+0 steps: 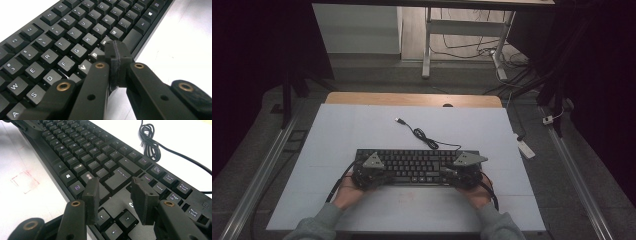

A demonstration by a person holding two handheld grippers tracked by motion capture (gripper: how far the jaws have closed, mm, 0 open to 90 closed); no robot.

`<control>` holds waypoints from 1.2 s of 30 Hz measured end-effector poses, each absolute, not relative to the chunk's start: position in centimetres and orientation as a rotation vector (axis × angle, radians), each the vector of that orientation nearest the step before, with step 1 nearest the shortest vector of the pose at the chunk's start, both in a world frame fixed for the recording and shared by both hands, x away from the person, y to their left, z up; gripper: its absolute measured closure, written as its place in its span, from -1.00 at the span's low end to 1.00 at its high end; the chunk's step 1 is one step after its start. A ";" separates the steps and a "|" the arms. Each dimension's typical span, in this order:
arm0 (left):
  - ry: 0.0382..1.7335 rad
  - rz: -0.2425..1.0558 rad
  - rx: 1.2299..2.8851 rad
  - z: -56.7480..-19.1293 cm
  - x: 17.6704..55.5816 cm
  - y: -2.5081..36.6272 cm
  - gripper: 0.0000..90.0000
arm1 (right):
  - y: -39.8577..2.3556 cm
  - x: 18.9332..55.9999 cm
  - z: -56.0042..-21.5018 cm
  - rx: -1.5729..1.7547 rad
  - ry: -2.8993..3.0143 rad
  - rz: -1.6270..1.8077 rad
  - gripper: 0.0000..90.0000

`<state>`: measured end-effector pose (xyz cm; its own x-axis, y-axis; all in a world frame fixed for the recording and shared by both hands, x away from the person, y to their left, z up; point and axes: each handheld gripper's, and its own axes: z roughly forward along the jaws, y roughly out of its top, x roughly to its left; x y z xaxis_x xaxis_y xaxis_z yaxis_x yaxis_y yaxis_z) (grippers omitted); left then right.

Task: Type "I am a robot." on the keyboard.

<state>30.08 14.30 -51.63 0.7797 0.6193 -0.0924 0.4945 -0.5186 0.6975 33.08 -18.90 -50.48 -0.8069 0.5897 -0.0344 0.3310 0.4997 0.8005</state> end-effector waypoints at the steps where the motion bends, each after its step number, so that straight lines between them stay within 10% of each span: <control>1: 0.821 0.214 2.227 -51.7 30.1 14.2 0.98 | -18.9 33.1 -50.5 0.774 2.443 1.207 0.30; 36: 0.823 0.241 2.148 -50.9 30.0 14.7 0.91 | -18.9 33.1 -50.6 0.779 2.442 1.209 0.30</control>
